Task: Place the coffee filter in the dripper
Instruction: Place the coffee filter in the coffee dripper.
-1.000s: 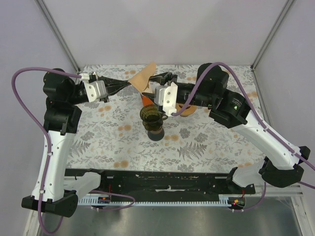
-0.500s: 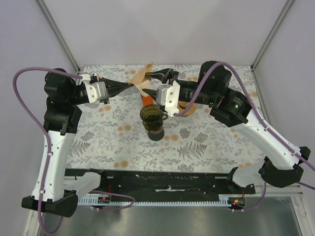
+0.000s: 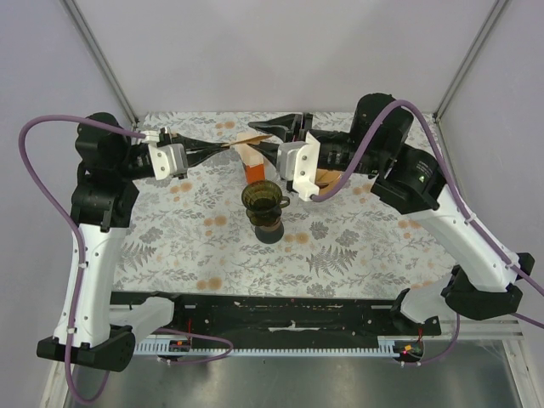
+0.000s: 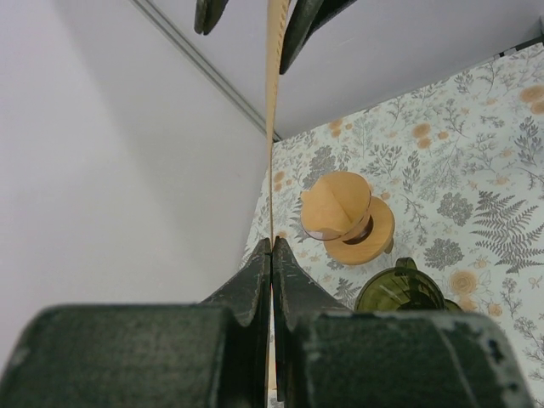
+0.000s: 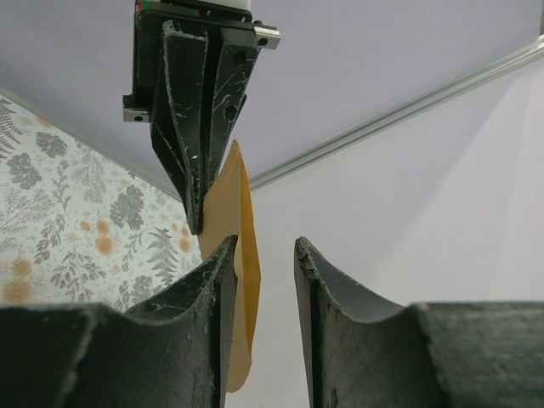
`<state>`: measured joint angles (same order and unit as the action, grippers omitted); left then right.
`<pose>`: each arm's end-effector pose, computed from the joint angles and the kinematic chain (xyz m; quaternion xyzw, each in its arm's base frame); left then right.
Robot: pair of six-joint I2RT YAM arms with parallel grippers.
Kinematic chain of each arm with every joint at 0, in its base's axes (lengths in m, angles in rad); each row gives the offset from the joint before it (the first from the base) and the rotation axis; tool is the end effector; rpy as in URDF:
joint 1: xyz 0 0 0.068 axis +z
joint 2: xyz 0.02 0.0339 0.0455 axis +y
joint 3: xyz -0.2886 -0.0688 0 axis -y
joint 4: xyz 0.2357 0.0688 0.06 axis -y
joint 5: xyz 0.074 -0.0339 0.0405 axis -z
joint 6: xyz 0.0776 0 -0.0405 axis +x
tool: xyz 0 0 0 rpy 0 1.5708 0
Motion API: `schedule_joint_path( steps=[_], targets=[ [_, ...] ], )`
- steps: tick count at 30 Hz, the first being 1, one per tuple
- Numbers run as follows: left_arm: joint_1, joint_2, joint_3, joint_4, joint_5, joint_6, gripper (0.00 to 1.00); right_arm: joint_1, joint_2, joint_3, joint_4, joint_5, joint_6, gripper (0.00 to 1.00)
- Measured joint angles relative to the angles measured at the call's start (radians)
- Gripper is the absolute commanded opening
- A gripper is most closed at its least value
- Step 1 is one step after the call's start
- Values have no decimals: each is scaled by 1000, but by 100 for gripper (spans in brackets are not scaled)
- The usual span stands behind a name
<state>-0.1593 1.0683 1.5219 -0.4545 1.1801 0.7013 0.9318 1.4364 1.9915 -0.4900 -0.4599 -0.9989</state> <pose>0.1566 -0.0978 0.5235 0.6026 0.3702 -0.2220 0.6712 0.1472 0.2559 0.5840 -0.6421 0.2421 0.1319 0.7154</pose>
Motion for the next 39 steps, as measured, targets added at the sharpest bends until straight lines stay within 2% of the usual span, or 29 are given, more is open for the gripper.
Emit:
schedule_joint_path(
  steps=[10, 18, 39],
  targets=[
    [0, 6, 1, -13, -13, 3, 2, 2, -18, -34, -50, -18, 0, 52],
    [0, 7, 1, -11, -26, 3, 2, 34, -87, -108, -58, -13, -7, 52],
    [0, 8, 1, -11, -27, 3, 2, 72, -148, -185, -42, 13, 4, 53]
  ],
)
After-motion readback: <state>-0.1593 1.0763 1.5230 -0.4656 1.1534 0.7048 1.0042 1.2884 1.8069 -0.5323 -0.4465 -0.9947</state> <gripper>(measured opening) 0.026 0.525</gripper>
